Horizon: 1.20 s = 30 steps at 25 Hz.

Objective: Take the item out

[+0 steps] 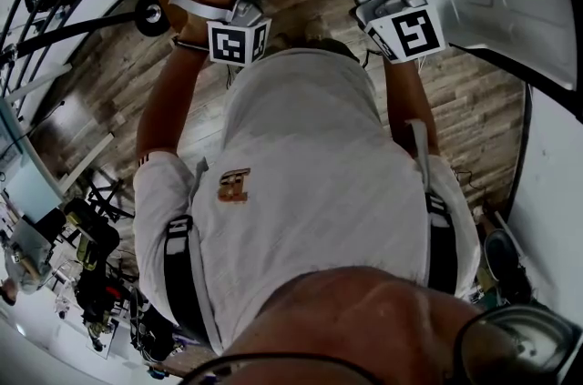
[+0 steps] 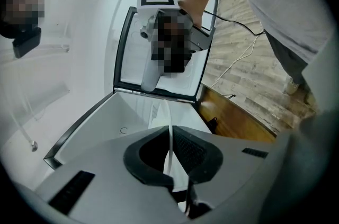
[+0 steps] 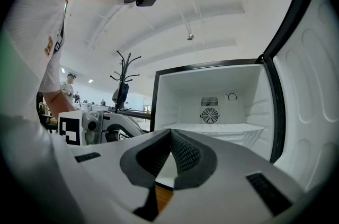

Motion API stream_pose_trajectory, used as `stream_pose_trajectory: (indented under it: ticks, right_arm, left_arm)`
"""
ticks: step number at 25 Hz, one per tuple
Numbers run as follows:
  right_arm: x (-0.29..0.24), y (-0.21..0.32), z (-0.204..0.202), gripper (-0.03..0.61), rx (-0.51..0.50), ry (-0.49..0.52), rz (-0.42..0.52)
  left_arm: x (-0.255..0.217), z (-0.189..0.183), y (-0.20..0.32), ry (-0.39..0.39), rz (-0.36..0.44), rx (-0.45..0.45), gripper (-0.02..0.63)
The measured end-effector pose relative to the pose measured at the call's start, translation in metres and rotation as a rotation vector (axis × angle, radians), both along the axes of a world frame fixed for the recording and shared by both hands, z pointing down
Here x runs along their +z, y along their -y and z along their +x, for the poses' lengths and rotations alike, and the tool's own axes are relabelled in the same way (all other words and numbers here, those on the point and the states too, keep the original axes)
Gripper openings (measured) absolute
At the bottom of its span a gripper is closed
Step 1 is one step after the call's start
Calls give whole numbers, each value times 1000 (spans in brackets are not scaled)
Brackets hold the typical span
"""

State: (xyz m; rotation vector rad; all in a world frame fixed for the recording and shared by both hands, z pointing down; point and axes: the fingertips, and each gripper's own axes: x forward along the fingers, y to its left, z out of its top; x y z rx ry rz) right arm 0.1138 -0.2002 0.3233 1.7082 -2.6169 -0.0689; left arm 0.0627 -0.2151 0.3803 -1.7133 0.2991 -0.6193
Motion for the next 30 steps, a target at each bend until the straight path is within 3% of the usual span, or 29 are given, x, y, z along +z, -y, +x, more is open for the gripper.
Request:
stream_pose_trajectory:
  ticks: [30]
  right_arm:
    - [1, -14, -5, 32, -6, -14, -2]
  left_arm:
    - [-2, -2, -10, 4, 4, 0, 28]
